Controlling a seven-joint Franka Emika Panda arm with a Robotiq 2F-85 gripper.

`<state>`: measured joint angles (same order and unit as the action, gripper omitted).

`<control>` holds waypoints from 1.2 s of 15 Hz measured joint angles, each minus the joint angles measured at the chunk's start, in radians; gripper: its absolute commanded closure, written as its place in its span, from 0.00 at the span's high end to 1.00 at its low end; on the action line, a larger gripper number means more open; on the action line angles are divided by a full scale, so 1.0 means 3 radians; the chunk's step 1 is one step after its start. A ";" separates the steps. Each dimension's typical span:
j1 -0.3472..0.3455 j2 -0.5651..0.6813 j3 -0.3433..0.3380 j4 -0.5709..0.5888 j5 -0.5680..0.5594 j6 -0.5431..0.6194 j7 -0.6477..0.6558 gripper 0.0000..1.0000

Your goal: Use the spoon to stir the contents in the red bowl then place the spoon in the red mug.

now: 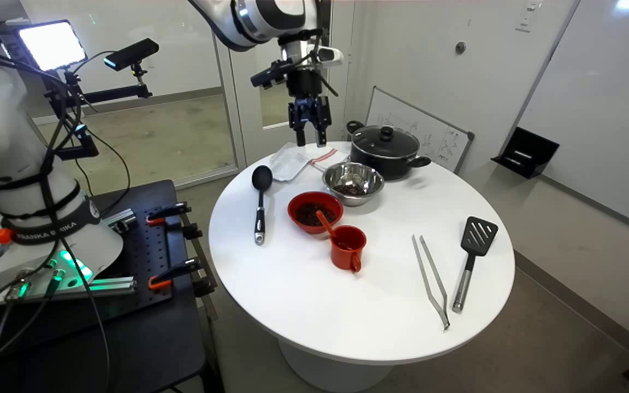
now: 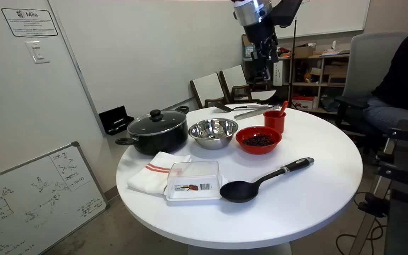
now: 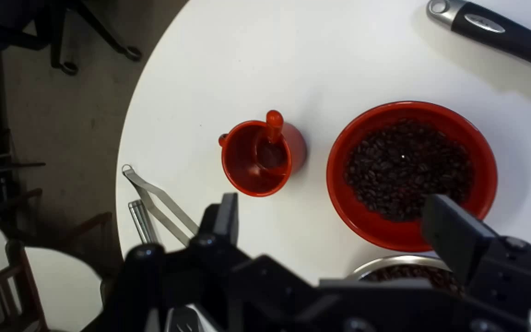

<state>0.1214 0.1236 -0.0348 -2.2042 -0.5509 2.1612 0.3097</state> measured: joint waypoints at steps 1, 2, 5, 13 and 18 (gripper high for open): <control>-0.0007 -0.0149 0.0018 -0.0190 -0.0001 0.0212 0.0021 1.00; -0.0026 -0.0274 0.0030 -0.0376 0.0036 0.0438 0.0027 1.00; -0.0137 -0.0515 0.0034 -0.0887 0.0151 0.1206 0.0011 1.00; -0.0456 -0.0612 -0.0044 -0.1623 -0.0448 0.3262 0.0087 1.00; -0.0605 -0.0666 -0.0046 -0.1677 -0.0723 0.3425 0.0175 1.00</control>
<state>-0.0601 -0.0762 -0.0487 -2.7073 -0.7679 3.1889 0.3620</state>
